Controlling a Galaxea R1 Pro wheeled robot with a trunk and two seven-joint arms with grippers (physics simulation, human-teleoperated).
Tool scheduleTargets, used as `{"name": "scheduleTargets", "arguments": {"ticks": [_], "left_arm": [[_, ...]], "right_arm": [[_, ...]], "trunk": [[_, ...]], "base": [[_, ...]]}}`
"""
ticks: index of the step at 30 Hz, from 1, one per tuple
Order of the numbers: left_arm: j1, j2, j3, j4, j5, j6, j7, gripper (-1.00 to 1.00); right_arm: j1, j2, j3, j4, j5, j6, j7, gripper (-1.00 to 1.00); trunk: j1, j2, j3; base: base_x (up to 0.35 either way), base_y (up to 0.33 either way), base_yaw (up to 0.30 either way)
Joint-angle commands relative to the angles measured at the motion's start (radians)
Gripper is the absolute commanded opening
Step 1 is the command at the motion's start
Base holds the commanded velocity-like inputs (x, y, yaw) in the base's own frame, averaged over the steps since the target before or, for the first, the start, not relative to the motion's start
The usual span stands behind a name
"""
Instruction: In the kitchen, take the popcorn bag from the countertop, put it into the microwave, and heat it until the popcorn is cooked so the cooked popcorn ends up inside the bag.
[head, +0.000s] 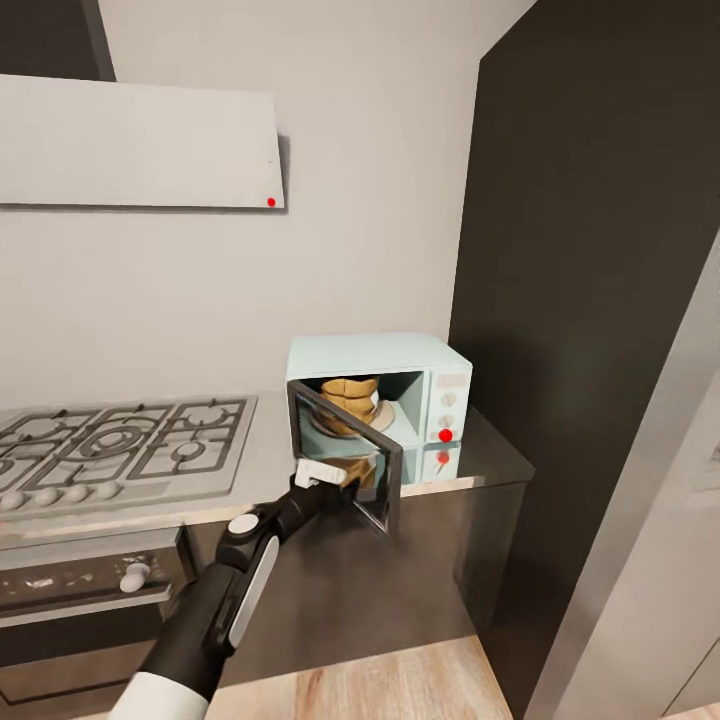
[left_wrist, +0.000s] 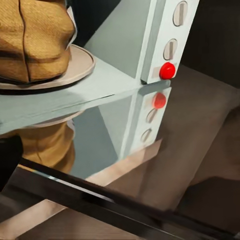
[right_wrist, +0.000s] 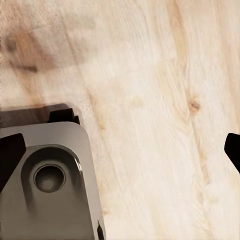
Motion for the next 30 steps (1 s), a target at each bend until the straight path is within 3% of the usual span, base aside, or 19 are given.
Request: {"name": "scheduleTargets", "arguments": {"ticks": [1, 6, 16, 22, 27, 30], "left_arm": [[-0.001, -0.003, -0.001, 0.001, 0.002, 0.007, 0.003, 1.0], [0.0, -0.008, -0.004, 0.003, -0.002, 0.006, 0.033, 1.0], [0.0, -0.011, -0.004, 0.003, -0.002, 0.006, 0.034, 1.0], [0.0, -0.034, -0.007, 0.004, -0.003, 0.007, 0.036, 1.0], [0.0, -0.034, -0.009, 0.005, -0.004, 0.006, 0.131, 1.0], [0.0, -0.034, -0.009, 0.007, -0.003, 0.006, 0.143, 1.0]], "right_arm": [[-0.001, 0.0, 0.008, 0.003, -0.01, -0.006, -0.001, 1.0], [-0.001, 0.001, 0.008, 0.003, -0.01, -0.006, -0.001, 1.0], [-0.001, 0.001, 0.008, 0.003, -0.011, -0.007, -0.001, 1.0], [-0.001, 0.001, 0.008, 0.003, -0.011, -0.006, -0.001, 1.0], [-0.001, 0.001, 0.008, 0.003, -0.011, -0.006, -0.001, 1.0], [-0.001, 0.001, 0.008, 0.003, -0.011, -0.006, -0.001, 1.0]], "trunk": [[0.0, -0.001, -0.001], [0.0, -0.001, -0.001], [0.0, -0.001, -0.001], [0.0, -0.001, -0.001], [0.0, -0.001, -0.001], [0.0, -0.001, -0.001]], "base": [[0.041, 0.0, 0.0], [0.081, 0.0, 0.0], [0.031, 0.0, -0.103], [0.0, 0.0, -0.192], [0.0, 0.0, -0.193], [0.0, 0.0, -0.193]]}}
